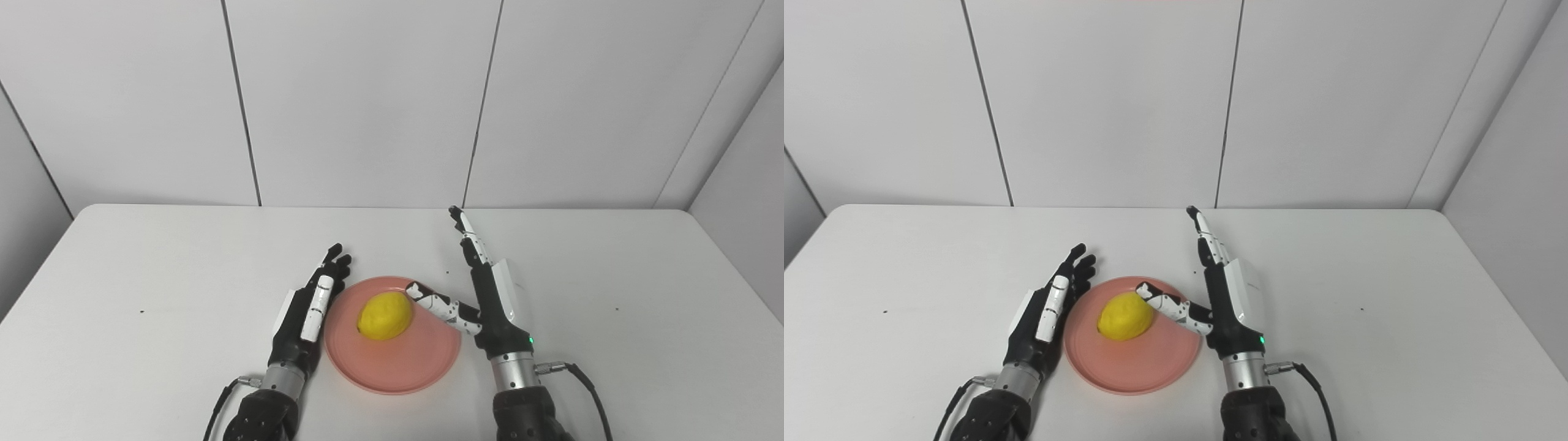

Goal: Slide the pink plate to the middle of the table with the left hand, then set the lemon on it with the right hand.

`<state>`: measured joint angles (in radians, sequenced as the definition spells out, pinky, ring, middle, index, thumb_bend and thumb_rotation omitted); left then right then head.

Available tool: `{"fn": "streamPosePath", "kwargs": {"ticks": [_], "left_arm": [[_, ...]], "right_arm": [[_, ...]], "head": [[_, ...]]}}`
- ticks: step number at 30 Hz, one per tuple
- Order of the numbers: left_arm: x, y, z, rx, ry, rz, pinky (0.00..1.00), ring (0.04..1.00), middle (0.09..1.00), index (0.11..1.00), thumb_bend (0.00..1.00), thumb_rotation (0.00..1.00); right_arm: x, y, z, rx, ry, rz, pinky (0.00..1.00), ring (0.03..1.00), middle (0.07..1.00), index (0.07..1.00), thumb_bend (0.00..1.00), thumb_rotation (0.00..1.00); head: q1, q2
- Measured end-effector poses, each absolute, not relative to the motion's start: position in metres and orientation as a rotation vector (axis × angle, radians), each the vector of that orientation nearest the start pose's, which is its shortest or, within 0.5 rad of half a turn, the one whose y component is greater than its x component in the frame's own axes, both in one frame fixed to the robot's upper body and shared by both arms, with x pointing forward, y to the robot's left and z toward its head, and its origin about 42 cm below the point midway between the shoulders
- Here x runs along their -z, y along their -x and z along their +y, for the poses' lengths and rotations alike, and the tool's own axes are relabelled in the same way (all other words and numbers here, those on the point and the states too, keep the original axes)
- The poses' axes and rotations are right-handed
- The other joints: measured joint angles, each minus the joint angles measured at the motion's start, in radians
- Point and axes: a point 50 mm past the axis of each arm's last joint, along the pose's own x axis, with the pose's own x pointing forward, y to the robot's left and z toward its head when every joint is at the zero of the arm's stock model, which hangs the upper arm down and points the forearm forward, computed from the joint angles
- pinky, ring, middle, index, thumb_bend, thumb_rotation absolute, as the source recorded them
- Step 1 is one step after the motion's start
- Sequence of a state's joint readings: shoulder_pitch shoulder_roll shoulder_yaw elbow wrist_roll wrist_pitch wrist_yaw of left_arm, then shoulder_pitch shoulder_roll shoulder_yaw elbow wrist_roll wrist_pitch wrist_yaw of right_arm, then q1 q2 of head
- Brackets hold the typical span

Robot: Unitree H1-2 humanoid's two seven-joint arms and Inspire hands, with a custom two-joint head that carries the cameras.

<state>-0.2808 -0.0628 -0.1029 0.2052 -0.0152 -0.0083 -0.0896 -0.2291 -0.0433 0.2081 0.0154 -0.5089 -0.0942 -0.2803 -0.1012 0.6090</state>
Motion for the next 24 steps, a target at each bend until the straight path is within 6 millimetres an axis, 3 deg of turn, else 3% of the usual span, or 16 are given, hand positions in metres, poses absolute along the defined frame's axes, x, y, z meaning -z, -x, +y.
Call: {"fn": "streamPosePath", "kwargs": {"ticks": [11,24], "left_arm": [[-0.129,-0.364,0.132,0.261,0.048,-0.078,0.99,0.957,0.948,0.95,0.63,1.0],[-0.129,-0.363,0.131,0.213,0.073,-0.089,1.0,0.988,0.97,0.949,0.6,1.0]], "right_arm": [[-0.153,-0.343,-0.175,0.031,0.335,-0.307,0.9,0.945,0.947,0.956,0.62,1.0],[-0.135,-0.347,-0.171,-0.029,0.113,-0.209,0.93,0.936,0.959,0.951,0.67,1.0]], "head": [[-0.005,0.0],[-0.009,-0.002]]}}
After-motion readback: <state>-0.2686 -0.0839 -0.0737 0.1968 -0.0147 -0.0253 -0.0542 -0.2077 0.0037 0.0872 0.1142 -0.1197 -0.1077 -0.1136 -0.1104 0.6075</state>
